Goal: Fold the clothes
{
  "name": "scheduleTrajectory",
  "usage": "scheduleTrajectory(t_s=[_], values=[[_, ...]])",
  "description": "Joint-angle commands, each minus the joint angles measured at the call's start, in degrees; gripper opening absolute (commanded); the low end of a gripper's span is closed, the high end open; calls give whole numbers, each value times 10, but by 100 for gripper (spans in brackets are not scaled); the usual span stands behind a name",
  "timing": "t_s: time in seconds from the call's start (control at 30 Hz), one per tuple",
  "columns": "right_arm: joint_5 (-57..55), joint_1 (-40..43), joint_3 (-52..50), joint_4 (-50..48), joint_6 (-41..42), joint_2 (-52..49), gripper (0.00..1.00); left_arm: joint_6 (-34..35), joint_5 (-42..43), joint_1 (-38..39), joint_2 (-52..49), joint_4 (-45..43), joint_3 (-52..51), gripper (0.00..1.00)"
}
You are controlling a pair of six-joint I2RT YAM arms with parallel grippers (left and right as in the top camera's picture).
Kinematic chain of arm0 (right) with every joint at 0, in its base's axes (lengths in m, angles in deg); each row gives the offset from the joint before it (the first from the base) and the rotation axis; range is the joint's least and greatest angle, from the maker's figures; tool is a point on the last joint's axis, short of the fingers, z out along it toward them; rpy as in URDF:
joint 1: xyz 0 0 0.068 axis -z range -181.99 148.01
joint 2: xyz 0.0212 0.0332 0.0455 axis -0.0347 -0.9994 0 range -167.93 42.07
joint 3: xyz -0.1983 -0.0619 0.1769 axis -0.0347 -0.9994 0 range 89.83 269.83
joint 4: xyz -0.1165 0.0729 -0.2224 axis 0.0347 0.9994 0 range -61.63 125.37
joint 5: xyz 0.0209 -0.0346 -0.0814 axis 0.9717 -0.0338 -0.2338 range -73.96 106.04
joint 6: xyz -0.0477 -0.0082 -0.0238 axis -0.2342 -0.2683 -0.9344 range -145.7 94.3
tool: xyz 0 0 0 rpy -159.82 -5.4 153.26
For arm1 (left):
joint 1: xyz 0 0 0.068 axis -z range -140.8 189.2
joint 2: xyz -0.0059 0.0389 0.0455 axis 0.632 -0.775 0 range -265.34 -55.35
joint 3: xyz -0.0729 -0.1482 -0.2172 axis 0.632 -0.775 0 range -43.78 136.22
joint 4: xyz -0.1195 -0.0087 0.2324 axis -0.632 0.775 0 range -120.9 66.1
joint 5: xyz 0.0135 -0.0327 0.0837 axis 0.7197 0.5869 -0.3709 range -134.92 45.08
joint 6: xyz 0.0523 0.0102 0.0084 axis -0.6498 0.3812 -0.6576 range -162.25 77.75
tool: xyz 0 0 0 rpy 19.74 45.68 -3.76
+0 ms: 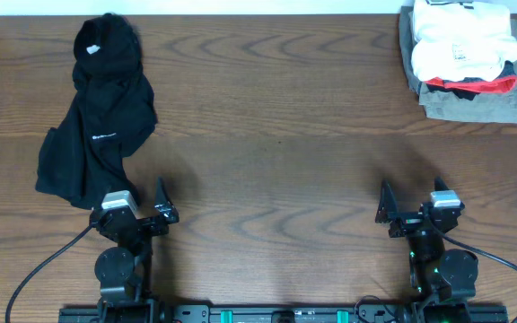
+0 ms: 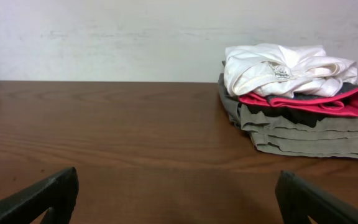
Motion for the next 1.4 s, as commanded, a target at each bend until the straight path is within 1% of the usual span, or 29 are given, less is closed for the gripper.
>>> scheduleTrajectory(t_s=[0.0, 0.53, 0.73, 0.87, 0.97, 1.07, 1.23, 1.37], values=[[-4, 4, -1, 0, -3, 3, 99, -3, -5, -3, 0, 19, -13, 98], [14, 4, -1, -59, -3, 1, 99, 1, -5, -3, 0, 19, -7, 98], [23, 4, 13, -94, -3, -40, 99, 1, -5, -3, -33, 19, 24, 98], [44, 4, 57, -107, -3, -115, 99, 1, -5, -3, -103, 19, 67, 98], [47, 4, 117, -108, -15, -199, 99, 4, -5, -3, -172, 22, 117, 98], [61, 4, 192, -103, -27, -296, 99, 8, -5, -3, -256, 47, 191, 98], [131, 4, 337, -65, -27, -466, 99, 8, -5, -3, -395, 146, 342, 98], [185, 4, 464, -9, -26, -598, 99, 3, 10, -3, -508, 262, 478, 98]])
